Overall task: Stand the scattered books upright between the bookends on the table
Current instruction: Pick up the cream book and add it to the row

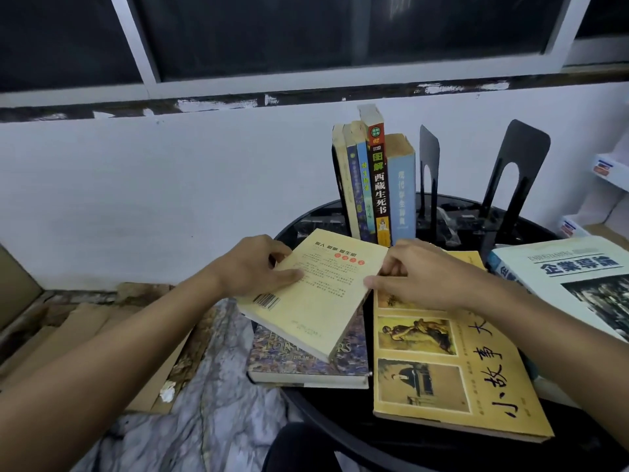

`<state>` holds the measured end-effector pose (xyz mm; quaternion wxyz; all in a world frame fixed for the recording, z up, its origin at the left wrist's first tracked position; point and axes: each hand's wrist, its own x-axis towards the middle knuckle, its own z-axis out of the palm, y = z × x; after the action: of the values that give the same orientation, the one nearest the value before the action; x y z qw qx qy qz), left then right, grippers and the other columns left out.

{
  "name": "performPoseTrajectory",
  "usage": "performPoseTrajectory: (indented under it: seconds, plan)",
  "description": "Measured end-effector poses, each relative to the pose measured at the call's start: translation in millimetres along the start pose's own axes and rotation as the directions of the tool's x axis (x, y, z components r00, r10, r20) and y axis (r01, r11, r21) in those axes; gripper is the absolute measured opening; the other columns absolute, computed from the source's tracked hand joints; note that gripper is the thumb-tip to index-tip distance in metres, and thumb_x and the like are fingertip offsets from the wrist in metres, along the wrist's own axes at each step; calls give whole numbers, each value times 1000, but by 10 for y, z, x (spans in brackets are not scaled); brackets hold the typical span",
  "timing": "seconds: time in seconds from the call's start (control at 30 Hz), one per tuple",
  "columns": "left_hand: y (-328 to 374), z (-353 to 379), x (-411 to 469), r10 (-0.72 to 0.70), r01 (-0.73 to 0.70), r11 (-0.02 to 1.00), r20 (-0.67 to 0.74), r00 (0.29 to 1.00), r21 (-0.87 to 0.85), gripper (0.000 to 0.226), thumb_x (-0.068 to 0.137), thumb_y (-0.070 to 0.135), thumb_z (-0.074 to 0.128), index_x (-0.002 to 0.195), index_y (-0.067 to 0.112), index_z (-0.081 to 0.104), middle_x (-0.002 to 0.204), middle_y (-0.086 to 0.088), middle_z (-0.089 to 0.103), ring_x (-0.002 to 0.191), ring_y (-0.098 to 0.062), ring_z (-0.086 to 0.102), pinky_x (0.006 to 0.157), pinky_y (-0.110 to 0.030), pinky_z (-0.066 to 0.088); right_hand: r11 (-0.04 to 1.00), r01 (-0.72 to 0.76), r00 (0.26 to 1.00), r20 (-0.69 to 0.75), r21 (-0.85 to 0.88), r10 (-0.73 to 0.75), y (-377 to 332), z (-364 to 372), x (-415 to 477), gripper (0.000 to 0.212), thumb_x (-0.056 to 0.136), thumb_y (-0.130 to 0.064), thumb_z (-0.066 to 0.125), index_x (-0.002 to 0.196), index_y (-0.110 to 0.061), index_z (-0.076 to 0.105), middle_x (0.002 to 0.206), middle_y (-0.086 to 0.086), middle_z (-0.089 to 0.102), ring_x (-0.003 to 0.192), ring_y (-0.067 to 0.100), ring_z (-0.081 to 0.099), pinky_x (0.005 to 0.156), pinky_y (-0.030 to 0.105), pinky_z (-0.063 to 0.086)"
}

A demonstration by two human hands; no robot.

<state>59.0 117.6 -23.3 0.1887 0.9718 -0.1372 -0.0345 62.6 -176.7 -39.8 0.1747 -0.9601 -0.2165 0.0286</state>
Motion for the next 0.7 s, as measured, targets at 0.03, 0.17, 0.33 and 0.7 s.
performPoseTrajectory:
  seconds: [0.03, 0.17, 0.33, 0.7]
  plan:
    - [9, 2, -19, -7, 7, 1000, -1, 1000, 2, 32, 93, 49, 66, 116, 28, 73, 97, 16, 68, 80, 1, 61, 62, -6, 45, 1000, 9, 1000, 5, -19, -9, -6, -10, 18, 38, 89, -68, 57, 93, -30, 62, 98, -15, 50, 93, 2, 49, 88, 38, 48]
    - [4, 47, -84, -46, 45, 998, -20, 999, -39, 34, 92, 46, 69, 113, 21, 75, 95, 6, 72, 79, -8, 66, 69, -20, 52, 995, 41, 998, 59, -92, -36, -29, -55, 94, 21, 93, -67, 50, 86, -46, 48, 103, -11, 47, 100, 9, 46, 97, 43, 37]
    - [-22, 136, -160, -80, 79, 993, -3, 997, -89, 40, 90, 48, 70, 105, 11, 74, 92, 2, 73, 82, -13, 68, 67, -25, 52, 989, 54, 996, 76, -138, -44, 52, -50, 253, 41, 89, -75, 41, 112, -45, 56, 112, -10, 47, 112, 13, 43, 98, 46, 35]
    - [-252, 31, 53, -120, 117, 992, -54, 991, -50, 80, 75, 85, 56, 134, 31, 61, 135, 7, 55, 122, -15, 54, 104, -43, 46, 993, -11, 996, 86, -115, 21, 175, -72, 367, 79, 80, -84, 30, 131, -31, 60, 113, -9, 47, 116, 12, 34, 97, 44, 30]
